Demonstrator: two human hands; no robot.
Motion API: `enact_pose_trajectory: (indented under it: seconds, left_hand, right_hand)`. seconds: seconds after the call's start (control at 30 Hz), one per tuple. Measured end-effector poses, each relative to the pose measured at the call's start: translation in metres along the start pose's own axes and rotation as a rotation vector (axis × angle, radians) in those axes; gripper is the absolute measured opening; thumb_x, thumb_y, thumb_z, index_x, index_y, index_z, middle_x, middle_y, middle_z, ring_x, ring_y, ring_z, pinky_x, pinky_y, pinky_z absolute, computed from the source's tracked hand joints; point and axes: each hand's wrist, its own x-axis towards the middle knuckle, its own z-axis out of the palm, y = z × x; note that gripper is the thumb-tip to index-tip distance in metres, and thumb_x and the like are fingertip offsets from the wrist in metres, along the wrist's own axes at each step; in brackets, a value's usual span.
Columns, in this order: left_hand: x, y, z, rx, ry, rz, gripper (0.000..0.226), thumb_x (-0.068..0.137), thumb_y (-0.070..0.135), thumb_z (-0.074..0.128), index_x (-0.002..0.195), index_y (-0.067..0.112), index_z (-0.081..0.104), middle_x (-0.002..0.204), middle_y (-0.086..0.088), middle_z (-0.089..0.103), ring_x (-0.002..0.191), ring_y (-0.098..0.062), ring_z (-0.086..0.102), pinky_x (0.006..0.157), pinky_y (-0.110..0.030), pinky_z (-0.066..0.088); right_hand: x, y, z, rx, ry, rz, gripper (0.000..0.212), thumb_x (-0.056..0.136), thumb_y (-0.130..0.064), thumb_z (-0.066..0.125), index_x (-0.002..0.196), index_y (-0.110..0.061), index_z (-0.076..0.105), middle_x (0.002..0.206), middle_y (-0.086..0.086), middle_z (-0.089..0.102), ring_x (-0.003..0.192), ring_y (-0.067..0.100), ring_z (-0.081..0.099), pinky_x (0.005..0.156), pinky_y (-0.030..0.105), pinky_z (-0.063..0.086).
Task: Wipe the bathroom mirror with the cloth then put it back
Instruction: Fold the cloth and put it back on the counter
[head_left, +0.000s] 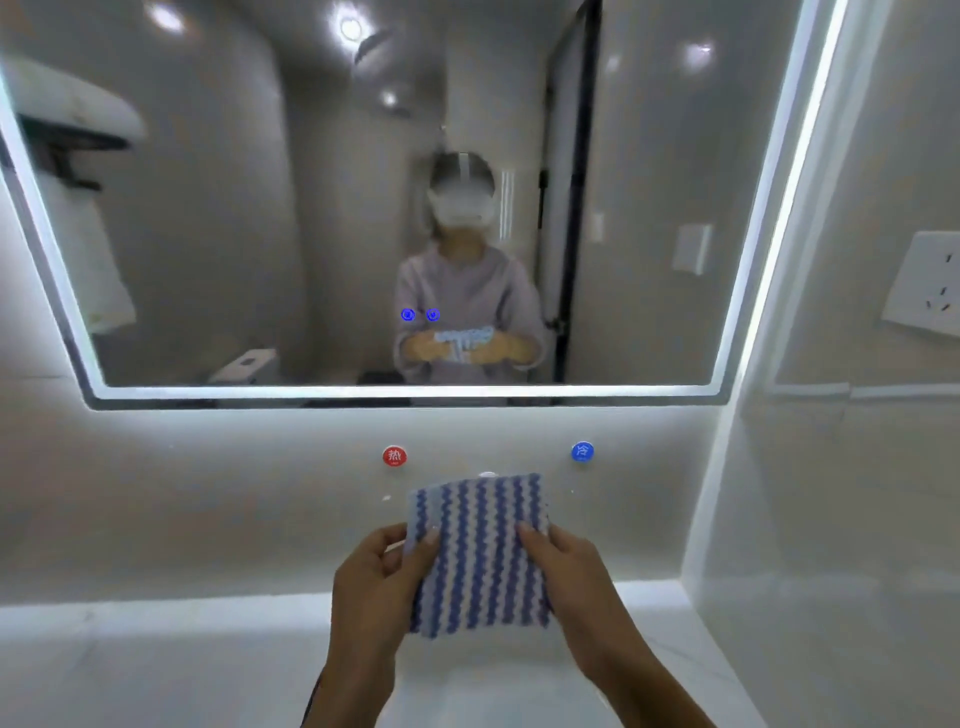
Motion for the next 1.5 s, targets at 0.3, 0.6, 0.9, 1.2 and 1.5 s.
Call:
enact_pose_trajectory:
  seconds: [0.3, 0.6, 0.9, 1.2, 1.5]
  left_hand:
    - [-0.015, -0.010, -0.026, -0.080, -0.004, -0.016, 0.021, 0.074, 0.022, 0.070, 0.094, 0.015, 0.070, 0.085, -0.003, 0.076, 0.076, -0.021, 0.073, 0.054, -0.027, 0.056]
    - [-0.010, -0.010, -0.047, -0.040, -0.039, -0.010, 0.009, 0.081, 0.019, 0.065, 0.089, 0.017, 0.069, 0.081, -0.001, 0.076, 0.074, -0.020, 0.073, 0.063, -0.032, 0.055]
    - [0.003, -0.016, -0.063, 0.045, -0.084, -0.048, 0.003, 0.083, 0.025, 0.066, 0.085, 0.027, 0.066, 0.067, 0.010, 0.074, 0.067, -0.013, 0.070, 0.051, -0.025, 0.053]
    - [0.000, -0.024, -0.057, 0.049, -0.140, 0.034, 0.010, 0.077, 0.033, 0.066, 0.075, 0.024, 0.072, 0.072, 0.002, 0.075, 0.063, -0.013, 0.071, 0.051, -0.024, 0.052]
    - [-0.003, -0.042, -0.013, 0.022, -0.224, -0.068, 0.015, 0.082, 0.034, 0.061, 0.086, 0.022, 0.070, 0.075, 0.004, 0.075, 0.064, -0.012, 0.071, 0.045, -0.020, 0.051]
  right_hand:
    - [-0.013, 0.010, -0.008, 0.083, -0.120, -0.041, 0.027, 0.080, -0.035, 0.064, 0.091, -0.013, 0.073, 0.091, 0.005, 0.076, 0.088, 0.023, 0.072, 0.079, 0.036, 0.058]
    - [-0.018, 0.013, 0.014, 0.095, -0.108, -0.046, 0.016, 0.082, -0.031, 0.064, 0.091, -0.021, 0.073, 0.093, -0.001, 0.076, 0.086, 0.017, 0.072, 0.070, 0.024, 0.055]
    - [-0.028, 0.012, 0.024, -0.032, 0.003, 0.038, 0.029, 0.092, -0.040, 0.051, 0.096, -0.019, 0.070, 0.090, -0.002, 0.075, 0.081, 0.015, 0.071, 0.064, 0.024, 0.052]
    - [-0.043, 0.017, 0.007, -0.033, 0.076, 0.012, 0.013, 0.085, -0.031, 0.064, 0.094, -0.026, 0.072, 0.090, -0.007, 0.076, 0.081, 0.012, 0.072, 0.063, 0.021, 0.056]
    - [-0.040, 0.026, -0.041, 0.018, 0.091, 0.077, 0.018, 0.088, -0.035, 0.058, 0.097, -0.025, 0.069, 0.090, -0.006, 0.076, 0.080, 0.014, 0.072, 0.060, 0.021, 0.055]
